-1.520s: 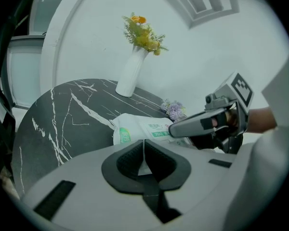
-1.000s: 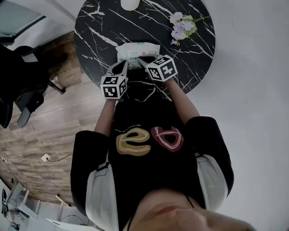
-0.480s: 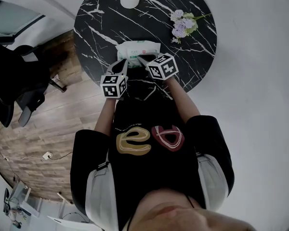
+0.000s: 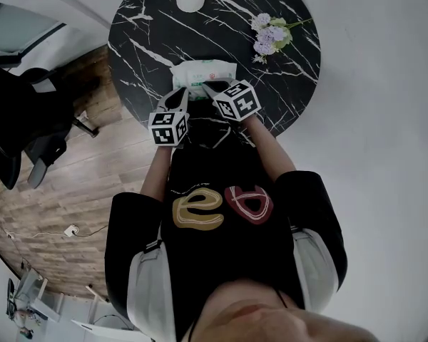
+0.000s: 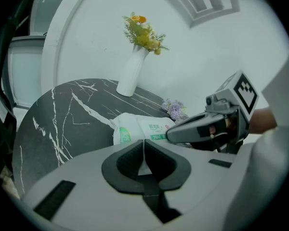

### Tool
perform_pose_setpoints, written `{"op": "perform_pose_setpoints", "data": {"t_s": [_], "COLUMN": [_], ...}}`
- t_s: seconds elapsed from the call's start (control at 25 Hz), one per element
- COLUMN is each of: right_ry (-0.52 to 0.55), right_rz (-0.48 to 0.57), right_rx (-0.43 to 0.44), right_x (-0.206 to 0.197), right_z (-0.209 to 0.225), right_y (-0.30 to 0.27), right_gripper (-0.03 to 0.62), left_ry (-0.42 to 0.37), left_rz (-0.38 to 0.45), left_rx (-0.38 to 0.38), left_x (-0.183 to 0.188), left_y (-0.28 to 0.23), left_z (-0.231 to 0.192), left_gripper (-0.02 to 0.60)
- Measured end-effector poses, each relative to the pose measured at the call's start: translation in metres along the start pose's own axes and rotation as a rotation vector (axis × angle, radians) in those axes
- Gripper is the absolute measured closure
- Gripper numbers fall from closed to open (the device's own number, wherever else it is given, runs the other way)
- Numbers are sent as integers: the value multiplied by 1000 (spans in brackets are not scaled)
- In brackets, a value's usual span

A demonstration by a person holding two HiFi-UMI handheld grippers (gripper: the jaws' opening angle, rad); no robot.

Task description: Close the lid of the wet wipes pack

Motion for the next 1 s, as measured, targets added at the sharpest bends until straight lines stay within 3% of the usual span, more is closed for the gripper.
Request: {"op": "perform_pose_setpoints", "data": {"t_s": [0.68, 0.88, 1.0], "right_ry": [-28, -9, 7], "right_rz": [63, 197, 310], "right_rx": [18, -14, -57], "right_x": [-2, 1, 1], "right_z": [-1, -6, -9], "right_y": [7, 27, 44], "right_gripper": [567, 562, 510], "left_ry": [-3, -15, -15], "left_rz": [49, 105, 147], "left_rx": [9, 12, 5], "left_x": [7, 20, 30], "left_y": [9, 19, 26], "left_z": [15, 18, 21], "left_gripper": [557, 557, 557]}}
Point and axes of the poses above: the fingertips, and each gripper's own axes: y backward along the fingers, z to its right, x out of its top, the point moved 7 cm from there along y, backward along the fingers, and after that the axes turned 15 degrees about x, right-handed, at the moved point
